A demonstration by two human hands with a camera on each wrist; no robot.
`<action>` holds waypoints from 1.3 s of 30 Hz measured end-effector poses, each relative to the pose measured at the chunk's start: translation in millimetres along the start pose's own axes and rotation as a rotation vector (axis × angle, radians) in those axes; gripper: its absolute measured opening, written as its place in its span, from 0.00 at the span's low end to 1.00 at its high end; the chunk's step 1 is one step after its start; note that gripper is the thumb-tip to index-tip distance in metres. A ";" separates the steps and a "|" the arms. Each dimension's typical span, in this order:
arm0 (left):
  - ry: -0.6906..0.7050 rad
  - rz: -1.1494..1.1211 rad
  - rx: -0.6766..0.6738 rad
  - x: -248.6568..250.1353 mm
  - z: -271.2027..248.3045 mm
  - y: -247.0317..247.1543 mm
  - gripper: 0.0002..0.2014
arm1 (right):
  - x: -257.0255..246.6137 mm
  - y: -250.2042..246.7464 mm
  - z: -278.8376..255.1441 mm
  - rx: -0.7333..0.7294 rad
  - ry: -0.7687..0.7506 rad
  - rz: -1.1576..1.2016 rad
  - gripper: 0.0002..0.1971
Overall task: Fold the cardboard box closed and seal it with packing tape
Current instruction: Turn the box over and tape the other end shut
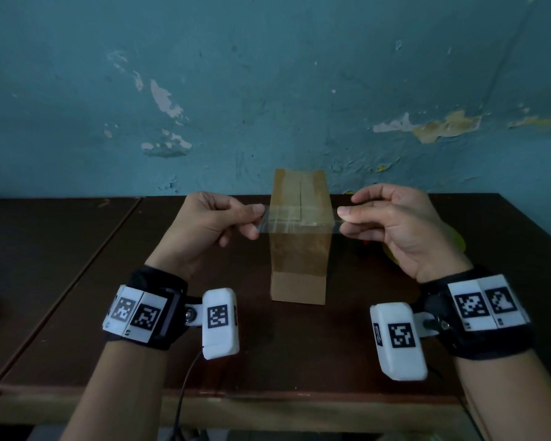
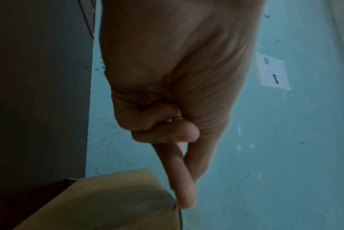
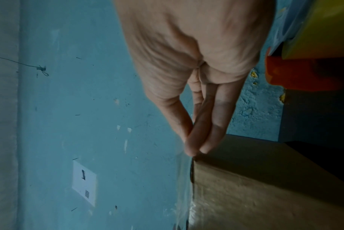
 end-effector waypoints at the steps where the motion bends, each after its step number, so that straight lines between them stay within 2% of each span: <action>1: -0.005 0.000 0.001 -1.4 0.5 0.0 0.13 | 1.0 -0.4 0.5 0.003 0.005 0.000 0.24; 7: -0.020 0.004 0.023 -3.5 2.7 -2.3 0.11 | 3.2 -2.4 2.8 0.010 0.016 0.010 0.18; 18: -0.061 0.058 -0.038 -25.2 3.3 1.3 0.12 | 17.8 -8.5 6.7 0.070 0.044 -0.061 0.16; 28: -0.114 0.050 -0.095 -46.1 4.2 15.6 0.14 | 37.0 -8.1 9.0 0.063 0.091 -0.114 0.13; 34: -0.187 -0.043 -0.126 -59.1 9.4 27.1 0.14 | 52.4 -9.7 12.2 0.033 0.179 -0.015 0.10; 39: -0.252 -0.086 -0.209 -69.8 9.6 34.5 0.13 | 63.4 -3.5 12.4 0.014 0.221 0.072 0.05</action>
Point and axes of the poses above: each hand's wrist, its own z-axis towards the middle knuckle, its own y-axis out of the palm, x = y × z, the point moved 9 cm from there along z, towards the middle knuckle, and after that the axes turned 5 degrees about z, right-handed, at the moved point
